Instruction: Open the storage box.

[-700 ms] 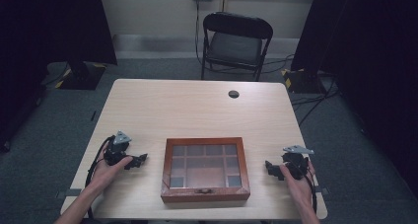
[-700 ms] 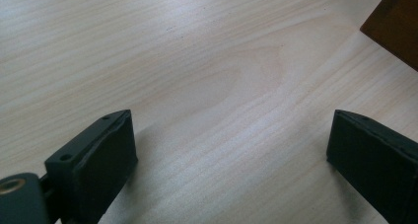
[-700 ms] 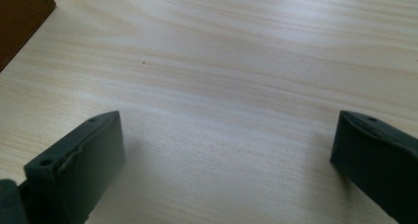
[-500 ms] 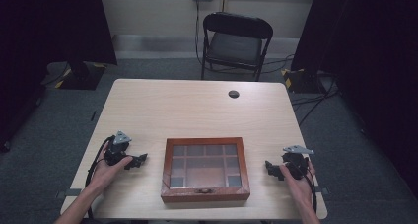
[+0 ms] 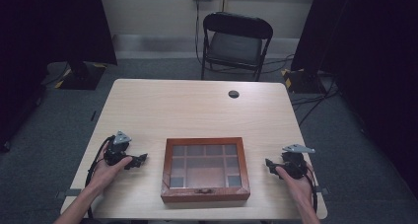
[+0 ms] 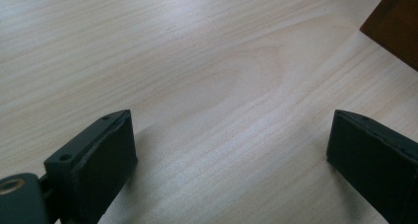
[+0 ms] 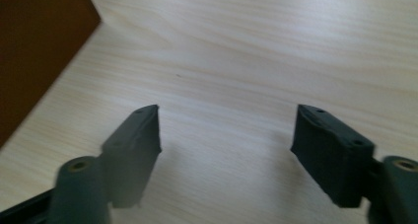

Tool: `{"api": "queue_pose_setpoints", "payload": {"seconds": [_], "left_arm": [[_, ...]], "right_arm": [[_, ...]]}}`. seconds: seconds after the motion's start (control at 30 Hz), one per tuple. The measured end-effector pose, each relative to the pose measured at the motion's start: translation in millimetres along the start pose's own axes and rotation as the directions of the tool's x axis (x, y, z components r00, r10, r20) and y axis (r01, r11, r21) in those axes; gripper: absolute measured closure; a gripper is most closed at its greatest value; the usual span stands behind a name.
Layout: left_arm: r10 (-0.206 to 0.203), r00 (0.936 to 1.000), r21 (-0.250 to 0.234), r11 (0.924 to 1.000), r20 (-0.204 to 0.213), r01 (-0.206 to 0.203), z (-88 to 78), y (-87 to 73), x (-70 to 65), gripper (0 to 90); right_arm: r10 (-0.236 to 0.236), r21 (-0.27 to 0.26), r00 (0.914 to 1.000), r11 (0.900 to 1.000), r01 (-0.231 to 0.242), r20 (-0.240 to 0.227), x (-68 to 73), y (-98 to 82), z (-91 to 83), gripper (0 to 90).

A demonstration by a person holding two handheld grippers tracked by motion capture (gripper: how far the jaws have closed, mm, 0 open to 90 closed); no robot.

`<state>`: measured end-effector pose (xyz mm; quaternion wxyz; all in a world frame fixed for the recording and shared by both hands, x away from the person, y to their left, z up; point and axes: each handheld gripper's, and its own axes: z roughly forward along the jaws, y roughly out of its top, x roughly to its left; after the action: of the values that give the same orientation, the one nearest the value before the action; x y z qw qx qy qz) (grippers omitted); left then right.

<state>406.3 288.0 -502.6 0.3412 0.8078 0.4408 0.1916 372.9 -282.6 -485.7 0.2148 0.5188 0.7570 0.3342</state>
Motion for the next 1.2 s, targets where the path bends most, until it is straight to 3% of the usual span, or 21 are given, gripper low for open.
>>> {"api": "queue_pose_setpoints", "payload": {"seconds": [0.17, 0.27, 0.5, 0.63, 0.67, 0.7, 0.8, 0.9, 1.03, 1.2], "left_arm": [[-0.003, 1.0000, -0.001, 1.0000, -0.001, 0.003, 0.1, 0.0, -0.1, 3.7], [-0.005, 1.0000, 0.000, 1.0000, -0.001, 0.005, 0.1, 0.0, -0.1, 3.5], [-0.010, 0.9999, 0.004, 0.9999, -0.002, 0.010, 0.0, 0.0, 0.0, 2.8], [-0.011, 0.9999, 0.004, 0.9999, -0.002, 0.011, -0.1, 0.0, 0.0, 2.8], [-0.011, 0.9999, 0.004, 0.9999, -0.002, 0.011, -0.1, 0.0, 0.0, 2.8], [-0.011, 0.9999, 0.004, 0.9999, -0.002, 0.011, -0.1, 0.0, 0.0, 2.8], [-0.016, 0.9999, 0.004, 0.9999, -0.001, 0.016, -0.1, -0.1, -0.4, 2.8], [-0.015, 0.9999, 0.002, 0.9999, -0.004, 0.015, -0.1, -0.3, -0.5, 3.0], [-0.013, 0.9999, -0.001, 0.9999, -0.004, 0.013, -1.4, -0.8, -1.3, 4.5], [-0.002, 1.0000, 0.000, 1.0000, 0.004, 0.002, -5.0, -0.4, -1.4, 12.1]], "right_arm": [[-0.036, -0.061, 0.9934, 0.998, 0.029, -0.109, 12.8, 13.6, -12.7, 34.8], [-0.054, -0.083, 0.9890, 0.996, 0.043, -0.138, 17.9, 19.3, -19.9, 37.6], [-0.108, -0.135, 0.9516, 0.988, 0.071, -0.288, 41.1, 36.7, -37.0, 46.3], [-0.133, -0.147, 0.9367, 0.985, 0.089, -0.324, 55.9, 42.5, -43.5, 48.9], [-0.133, -0.147, 0.9367, 0.985, 0.089, -0.324, 55.9, 42.5, -43.5, 48.9], [-0.146, -0.151, 0.9230, 0.984, 0.097, -0.356, 61.9, 45.5, -45.5, 50.7], [-0.173, -0.163, 0.9004, 0.980, 0.116, -0.399, 71.8, 49.5, -49.2, 55.3], [-0.213, -0.174, 0.8703, 0.973, 0.149, -0.444, 83.6, 53.1, -52.4, 60.5], [-0.266, -0.185, 0.8246, 0.962, 0.199, -0.499, 103.2, 57.9, -55.0, 65.9], [-0.331, -0.187, 0.7603, 0.943, 0.274, -0.559, 129.6, 63.8, -52.5, 70.8]]}}
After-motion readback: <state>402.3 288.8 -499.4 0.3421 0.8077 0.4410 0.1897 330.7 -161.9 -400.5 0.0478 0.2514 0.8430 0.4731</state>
